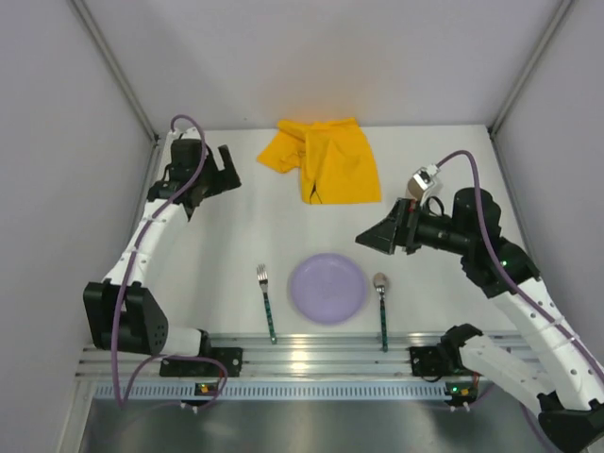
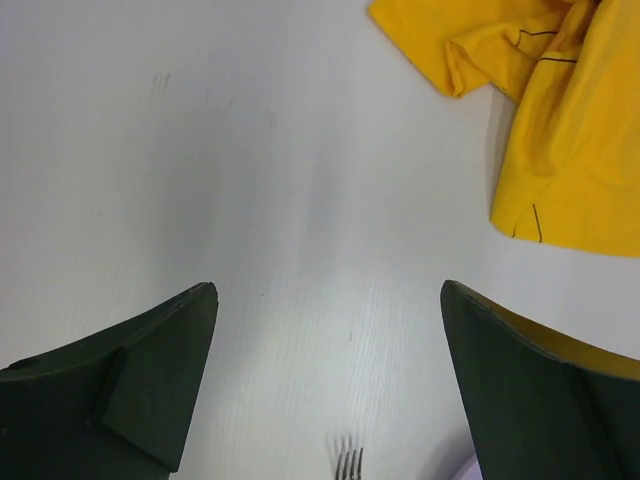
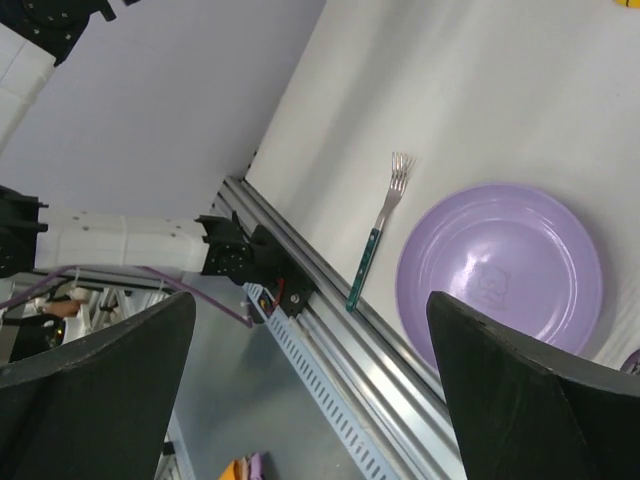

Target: Set the dinner table for one person

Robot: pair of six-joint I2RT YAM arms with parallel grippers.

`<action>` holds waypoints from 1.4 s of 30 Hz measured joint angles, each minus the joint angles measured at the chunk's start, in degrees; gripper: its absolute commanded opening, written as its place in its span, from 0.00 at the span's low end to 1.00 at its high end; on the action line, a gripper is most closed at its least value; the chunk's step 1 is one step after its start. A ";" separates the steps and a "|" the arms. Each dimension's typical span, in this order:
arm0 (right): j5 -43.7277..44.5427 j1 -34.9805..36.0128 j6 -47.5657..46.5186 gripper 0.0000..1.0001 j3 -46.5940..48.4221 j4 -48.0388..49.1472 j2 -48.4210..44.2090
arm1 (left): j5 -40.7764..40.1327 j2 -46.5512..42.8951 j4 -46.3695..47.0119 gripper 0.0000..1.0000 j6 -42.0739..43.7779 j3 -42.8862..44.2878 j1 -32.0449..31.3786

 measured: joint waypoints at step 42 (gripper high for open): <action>18.18 -1.79 -11.13 1.00 67.69 -23.30 75.76 | 22.93 72.78 8.92 0.00 -28.52 62.31 -4.68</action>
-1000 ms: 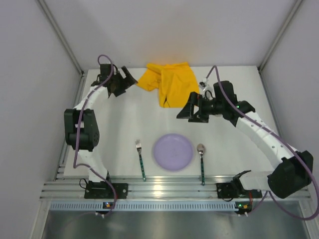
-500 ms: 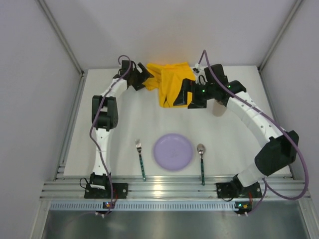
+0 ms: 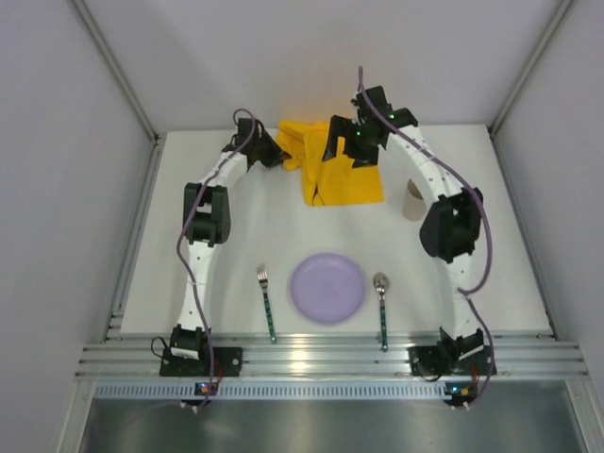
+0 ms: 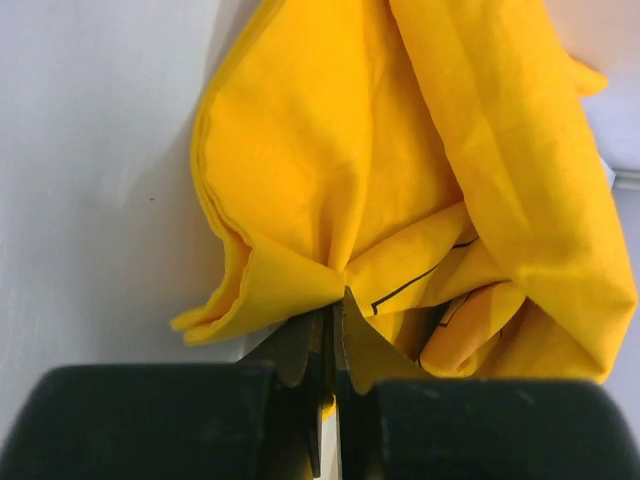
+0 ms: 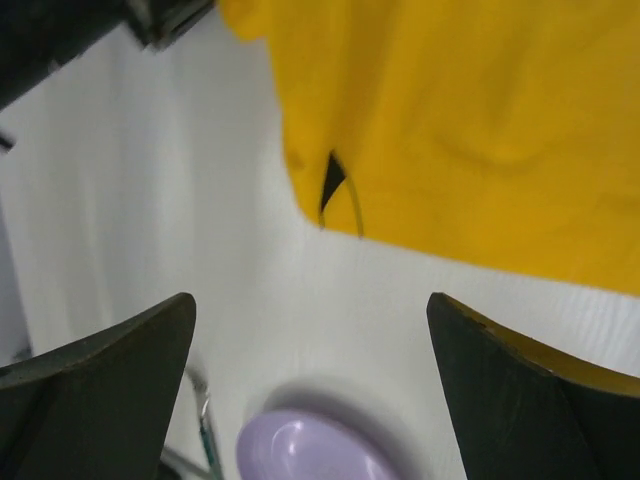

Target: Set the dinner table for one person

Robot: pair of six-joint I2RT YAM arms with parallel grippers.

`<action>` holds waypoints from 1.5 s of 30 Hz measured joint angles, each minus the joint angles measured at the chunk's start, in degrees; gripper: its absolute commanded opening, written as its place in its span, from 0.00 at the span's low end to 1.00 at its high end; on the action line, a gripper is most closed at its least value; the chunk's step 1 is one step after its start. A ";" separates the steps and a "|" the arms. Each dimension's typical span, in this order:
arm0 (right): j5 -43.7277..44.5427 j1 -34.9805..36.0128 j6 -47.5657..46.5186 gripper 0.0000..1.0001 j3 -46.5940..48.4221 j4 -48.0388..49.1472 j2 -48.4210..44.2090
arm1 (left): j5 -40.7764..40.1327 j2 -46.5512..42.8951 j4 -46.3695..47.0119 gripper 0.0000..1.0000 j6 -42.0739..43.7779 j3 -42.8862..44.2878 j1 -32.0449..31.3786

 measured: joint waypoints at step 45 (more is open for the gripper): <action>-1.99 -17.68 4.00 0.00 7.76 -2.47 23.10 | -13.79 -9.94 -27.15 0.00 18.53 -3.50 -0.44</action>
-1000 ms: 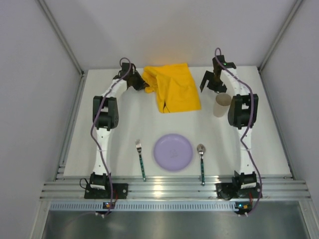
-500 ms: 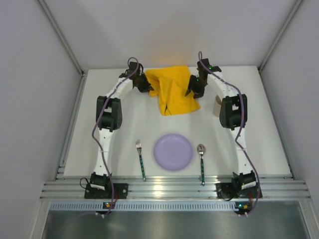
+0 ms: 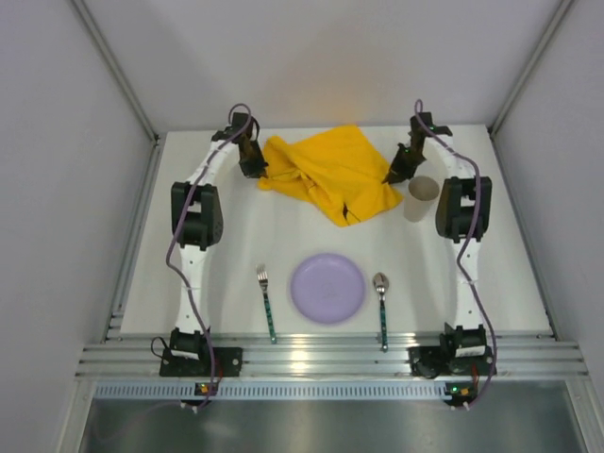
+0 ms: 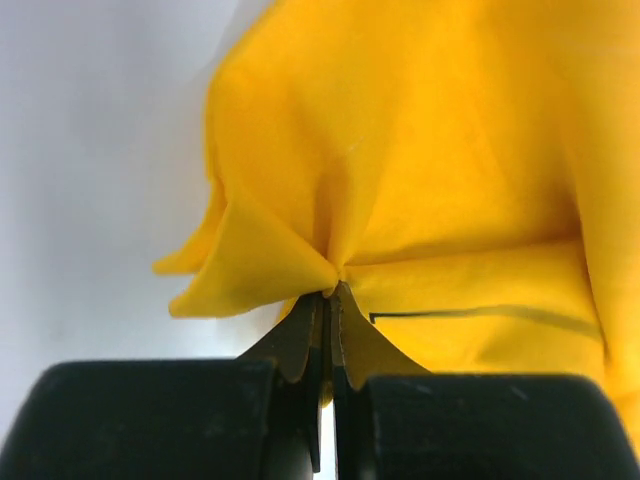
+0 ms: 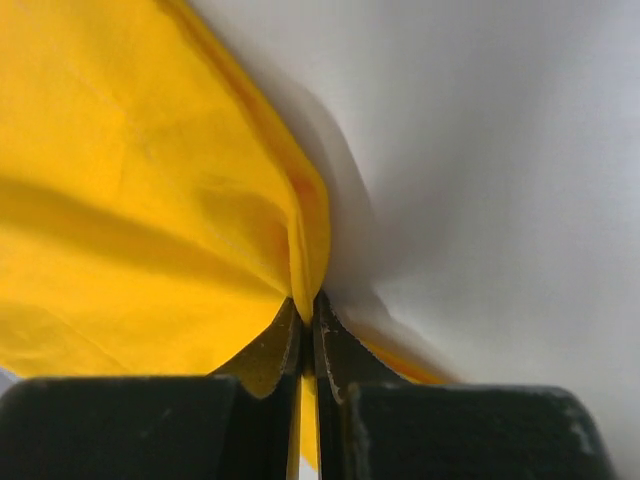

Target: Set the dinner table for one person

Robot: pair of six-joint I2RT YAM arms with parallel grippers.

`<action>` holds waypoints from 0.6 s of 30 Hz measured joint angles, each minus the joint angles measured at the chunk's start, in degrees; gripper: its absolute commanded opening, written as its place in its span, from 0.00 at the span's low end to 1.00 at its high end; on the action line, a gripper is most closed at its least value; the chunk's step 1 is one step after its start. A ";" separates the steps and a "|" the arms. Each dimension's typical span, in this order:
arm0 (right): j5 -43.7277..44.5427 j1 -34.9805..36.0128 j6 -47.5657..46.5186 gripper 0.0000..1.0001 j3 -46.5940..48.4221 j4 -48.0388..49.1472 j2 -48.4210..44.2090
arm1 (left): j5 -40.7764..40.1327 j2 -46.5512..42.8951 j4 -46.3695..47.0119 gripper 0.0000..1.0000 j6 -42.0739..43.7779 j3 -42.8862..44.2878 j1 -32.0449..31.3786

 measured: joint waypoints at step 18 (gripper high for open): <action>0.11 -12.44 -0.55 1.00 -2.29 -0.72 -3.63 | -11.63 -10.80 -8.98 0.97 6.47 -6.99 3.76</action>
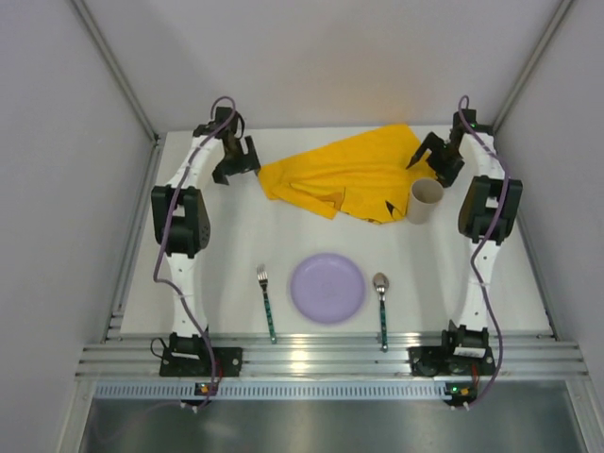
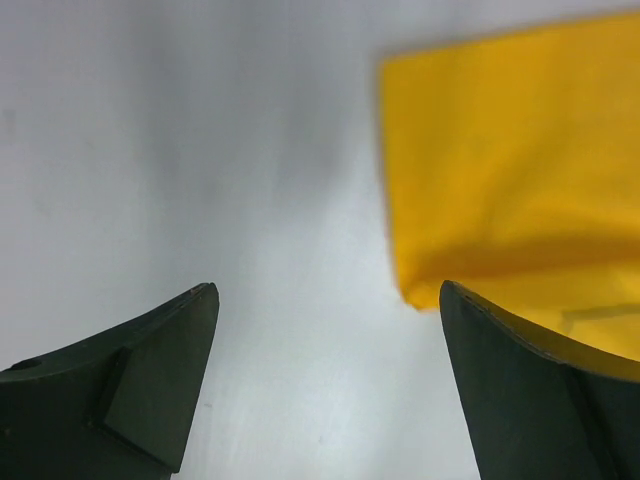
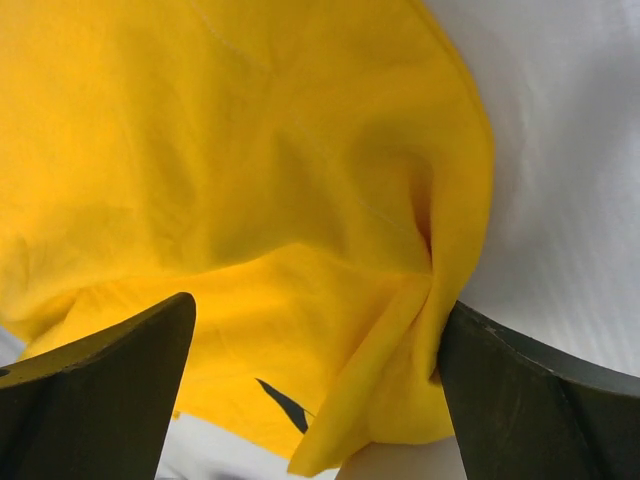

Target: Set the dinner table for one person

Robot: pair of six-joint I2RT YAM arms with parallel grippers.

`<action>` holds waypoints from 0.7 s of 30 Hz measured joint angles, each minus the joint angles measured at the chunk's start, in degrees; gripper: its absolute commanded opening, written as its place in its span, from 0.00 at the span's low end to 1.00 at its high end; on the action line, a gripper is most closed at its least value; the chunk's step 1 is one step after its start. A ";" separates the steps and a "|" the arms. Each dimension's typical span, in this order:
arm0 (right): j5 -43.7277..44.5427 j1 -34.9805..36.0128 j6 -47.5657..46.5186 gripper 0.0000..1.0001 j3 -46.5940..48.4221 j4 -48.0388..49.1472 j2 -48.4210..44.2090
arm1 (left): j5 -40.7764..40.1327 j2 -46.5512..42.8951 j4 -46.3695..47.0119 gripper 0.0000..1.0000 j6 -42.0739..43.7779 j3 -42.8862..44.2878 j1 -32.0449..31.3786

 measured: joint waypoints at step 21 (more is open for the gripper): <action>4.35 1.73 -1.90 1.00 -10.43 -1.07 -13.84 | 19.28 -0.70 6.12 0.85 0.50 -10.71 -18.93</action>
